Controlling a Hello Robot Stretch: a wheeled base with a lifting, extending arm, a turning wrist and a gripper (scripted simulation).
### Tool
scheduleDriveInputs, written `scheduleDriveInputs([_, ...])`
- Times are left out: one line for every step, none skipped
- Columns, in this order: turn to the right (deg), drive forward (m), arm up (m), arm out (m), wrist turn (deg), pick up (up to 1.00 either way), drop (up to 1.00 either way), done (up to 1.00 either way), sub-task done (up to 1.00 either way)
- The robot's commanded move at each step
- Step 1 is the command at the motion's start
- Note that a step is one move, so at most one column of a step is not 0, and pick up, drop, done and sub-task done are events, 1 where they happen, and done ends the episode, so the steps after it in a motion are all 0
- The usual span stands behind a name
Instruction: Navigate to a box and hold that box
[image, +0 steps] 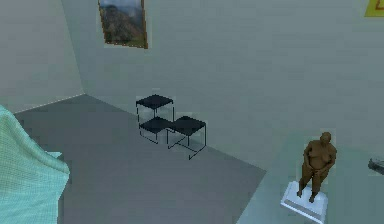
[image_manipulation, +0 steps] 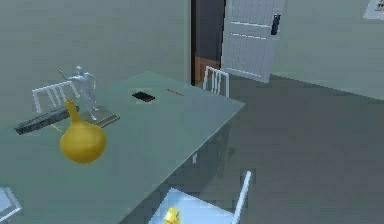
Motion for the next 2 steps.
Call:
scheduleDriveInputs([0.0, 0.00, 0.10, 0.00, 0.0, 0.00, 0.00, 0.00, 0.00])
scheduleDriveInputs([0.0, 0.00, 0.00, 0.00, 0.0, 0.00, 0.00, 1.00, 0.00])
